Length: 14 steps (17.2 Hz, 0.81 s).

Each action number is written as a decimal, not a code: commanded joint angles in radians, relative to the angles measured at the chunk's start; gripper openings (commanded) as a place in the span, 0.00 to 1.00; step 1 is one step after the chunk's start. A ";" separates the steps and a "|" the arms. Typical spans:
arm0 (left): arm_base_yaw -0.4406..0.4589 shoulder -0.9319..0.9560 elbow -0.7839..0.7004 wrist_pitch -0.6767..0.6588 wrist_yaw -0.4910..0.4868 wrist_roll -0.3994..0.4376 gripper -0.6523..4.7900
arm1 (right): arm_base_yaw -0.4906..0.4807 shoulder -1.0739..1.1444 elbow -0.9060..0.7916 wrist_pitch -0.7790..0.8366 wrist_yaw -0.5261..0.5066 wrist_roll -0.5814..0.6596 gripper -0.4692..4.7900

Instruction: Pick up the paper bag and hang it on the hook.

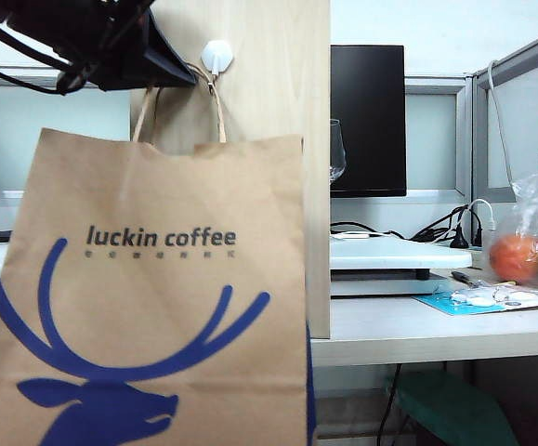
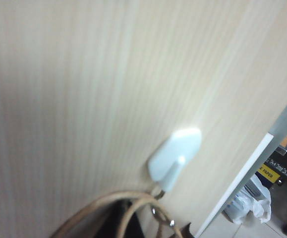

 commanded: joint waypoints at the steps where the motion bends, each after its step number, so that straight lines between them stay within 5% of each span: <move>1: 0.005 0.005 0.005 0.017 -0.001 0.006 0.11 | 0.000 0.000 -0.007 0.017 0.021 -0.003 0.09; 5: 0.005 0.005 0.006 0.018 0.016 0.005 0.31 | 0.000 0.000 -0.007 0.017 0.020 -0.003 0.09; 10: 0.004 0.005 0.006 0.015 0.037 -0.006 0.31 | 0.000 0.000 -0.007 0.018 0.020 -0.003 0.09; 14: 0.004 0.005 0.005 0.001 0.154 -0.028 0.31 | 0.000 0.000 -0.007 0.017 0.020 -0.003 0.09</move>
